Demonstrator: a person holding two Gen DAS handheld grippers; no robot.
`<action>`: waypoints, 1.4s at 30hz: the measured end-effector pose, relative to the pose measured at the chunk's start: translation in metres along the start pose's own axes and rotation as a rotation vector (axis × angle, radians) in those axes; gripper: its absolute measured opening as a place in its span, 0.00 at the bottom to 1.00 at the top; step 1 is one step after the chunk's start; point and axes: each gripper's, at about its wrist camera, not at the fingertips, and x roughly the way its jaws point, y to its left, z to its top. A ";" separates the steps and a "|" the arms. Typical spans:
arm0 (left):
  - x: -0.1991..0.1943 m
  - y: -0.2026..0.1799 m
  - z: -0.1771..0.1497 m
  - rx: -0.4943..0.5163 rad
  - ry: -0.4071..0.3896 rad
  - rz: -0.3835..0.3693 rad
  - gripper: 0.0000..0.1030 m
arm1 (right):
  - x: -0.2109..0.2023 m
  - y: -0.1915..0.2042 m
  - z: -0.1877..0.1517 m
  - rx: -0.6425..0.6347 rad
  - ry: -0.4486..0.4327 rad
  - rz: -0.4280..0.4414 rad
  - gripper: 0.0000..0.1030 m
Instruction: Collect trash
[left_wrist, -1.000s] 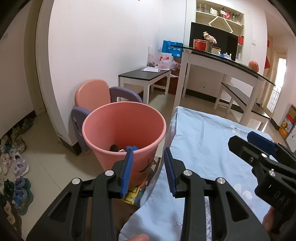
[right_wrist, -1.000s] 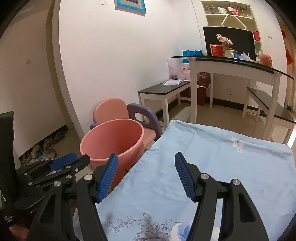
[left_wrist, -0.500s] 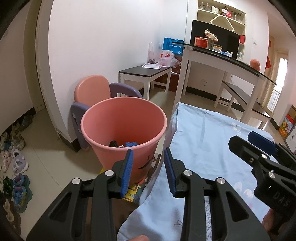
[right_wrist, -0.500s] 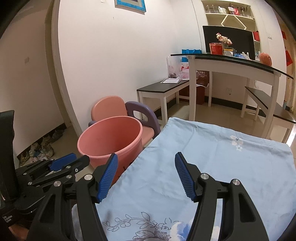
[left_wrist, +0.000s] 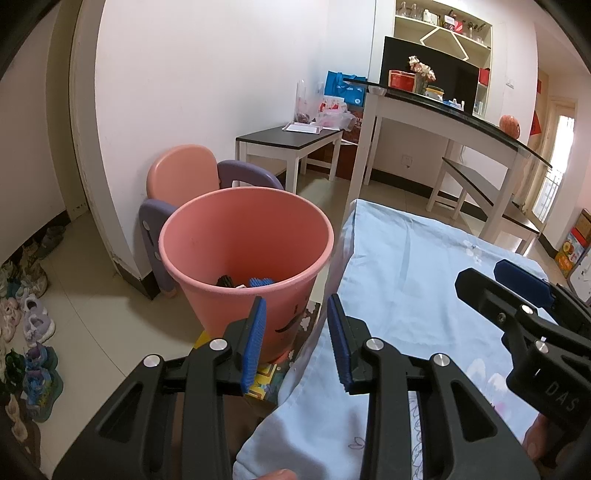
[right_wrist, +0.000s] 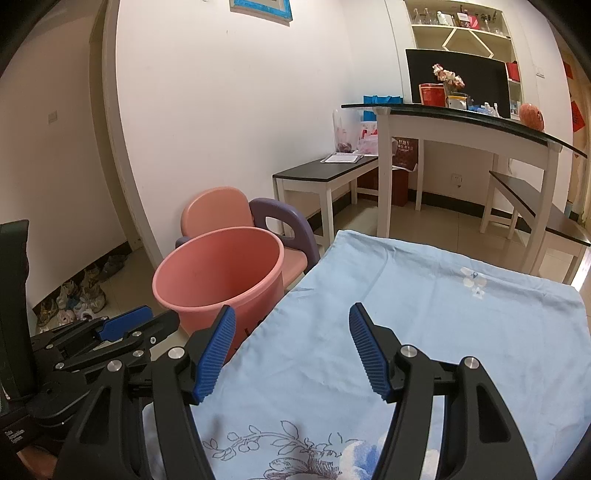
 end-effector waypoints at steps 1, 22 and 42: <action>0.000 0.000 0.000 0.000 0.001 0.000 0.33 | 0.001 0.000 -0.001 0.001 0.002 -0.001 0.61; 0.002 -0.002 -0.004 -0.001 0.005 0.000 0.33 | 0.005 -0.004 -0.007 0.004 0.011 -0.001 0.61; 0.002 -0.005 -0.008 0.003 0.004 -0.001 0.33 | 0.005 -0.005 -0.007 0.003 0.011 0.001 0.61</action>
